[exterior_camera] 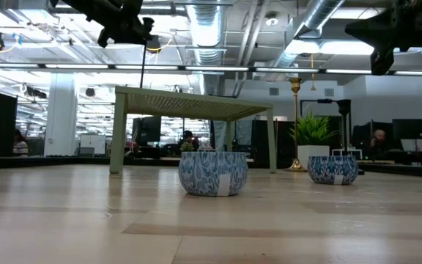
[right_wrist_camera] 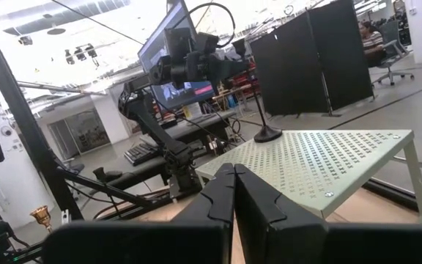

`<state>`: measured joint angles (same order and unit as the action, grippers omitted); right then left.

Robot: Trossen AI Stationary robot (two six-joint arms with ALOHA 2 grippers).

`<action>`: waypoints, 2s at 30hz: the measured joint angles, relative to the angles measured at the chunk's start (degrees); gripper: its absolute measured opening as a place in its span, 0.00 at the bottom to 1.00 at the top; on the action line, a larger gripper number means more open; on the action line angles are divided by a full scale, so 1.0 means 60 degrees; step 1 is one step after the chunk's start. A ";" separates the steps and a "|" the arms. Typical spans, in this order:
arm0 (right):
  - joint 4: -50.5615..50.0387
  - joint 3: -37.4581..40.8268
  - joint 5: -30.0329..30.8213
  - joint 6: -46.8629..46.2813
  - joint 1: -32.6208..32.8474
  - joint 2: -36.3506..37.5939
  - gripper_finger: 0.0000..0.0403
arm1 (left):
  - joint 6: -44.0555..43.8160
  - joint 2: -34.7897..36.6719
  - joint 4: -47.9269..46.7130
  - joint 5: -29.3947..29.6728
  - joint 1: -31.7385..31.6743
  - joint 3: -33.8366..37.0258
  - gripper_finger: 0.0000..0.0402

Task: Pick & Place candle stick holders
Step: Put the middle black candle holder on the shelf, then put the top black candle holder on the shelf aligned with the other black candle holder

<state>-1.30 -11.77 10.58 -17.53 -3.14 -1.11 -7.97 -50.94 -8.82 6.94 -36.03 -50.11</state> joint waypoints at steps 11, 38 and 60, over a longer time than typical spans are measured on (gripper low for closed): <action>0.1191 0.0007 -0.0001 0.0204 0.0011 -0.0002 0.15 | 0.0353 0.0708 -0.0868 0.0231 0.0011 0.0000 0.64; -0.8653 -0.7516 0.6610 -0.2404 -0.0235 -0.7683 0.56 | -0.0024 0.2735 -0.1527 0.0115 0.0011 -0.0022 0.62; -1.0942 -0.5831 0.3776 -0.7808 -0.0033 -0.8663 0.62 | -0.0084 0.2747 -0.1530 -0.0171 0.0011 -0.0022 0.62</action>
<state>-66.95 -46.75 33.23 -64.38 -3.33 -53.09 -8.47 -34.46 -18.00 5.91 -35.97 -50.24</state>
